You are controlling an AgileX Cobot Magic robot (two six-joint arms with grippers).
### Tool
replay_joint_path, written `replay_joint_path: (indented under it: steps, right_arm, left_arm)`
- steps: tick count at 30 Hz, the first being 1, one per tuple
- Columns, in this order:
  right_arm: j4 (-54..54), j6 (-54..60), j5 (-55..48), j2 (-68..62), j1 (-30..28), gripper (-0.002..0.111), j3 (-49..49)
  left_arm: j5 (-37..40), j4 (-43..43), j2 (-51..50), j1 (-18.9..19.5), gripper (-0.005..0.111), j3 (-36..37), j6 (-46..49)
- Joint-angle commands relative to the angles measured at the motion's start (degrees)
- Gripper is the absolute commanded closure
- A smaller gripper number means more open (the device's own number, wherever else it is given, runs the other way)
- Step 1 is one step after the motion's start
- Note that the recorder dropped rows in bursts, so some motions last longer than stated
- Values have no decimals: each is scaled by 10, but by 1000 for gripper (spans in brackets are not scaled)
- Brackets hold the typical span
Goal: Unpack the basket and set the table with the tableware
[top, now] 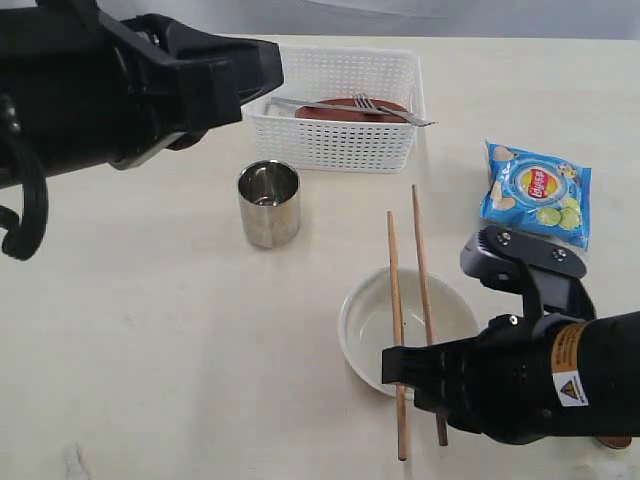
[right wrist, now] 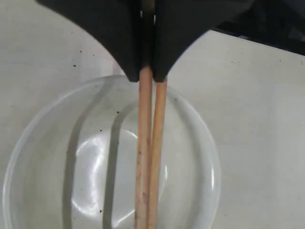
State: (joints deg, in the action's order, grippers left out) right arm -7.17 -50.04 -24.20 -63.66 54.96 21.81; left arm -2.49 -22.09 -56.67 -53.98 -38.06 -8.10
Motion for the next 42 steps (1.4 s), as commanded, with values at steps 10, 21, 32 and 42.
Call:
replay_joint_path:
  steps: [10, 21, 32, 42]
  right_arm:
    - [-5, 17, 18, -34, 0, 109, 1]
    - [-5, 17, 14, -34, 0, 109, 1]
    - [-5, 19, -46, 7, 0, 109, 1]
    - [-17, 35, -33, 6, 0, 109, 1]
  left_arm:
    - [-5, 0, 4, 1, 107, 3, 5]
    - [-5, -1, 4, 1, 107, 3, 6]
    - [-5, -1, 4, 1, 107, 3, 4]
    - [-6, -1, 4, 1, 107, 3, 4]
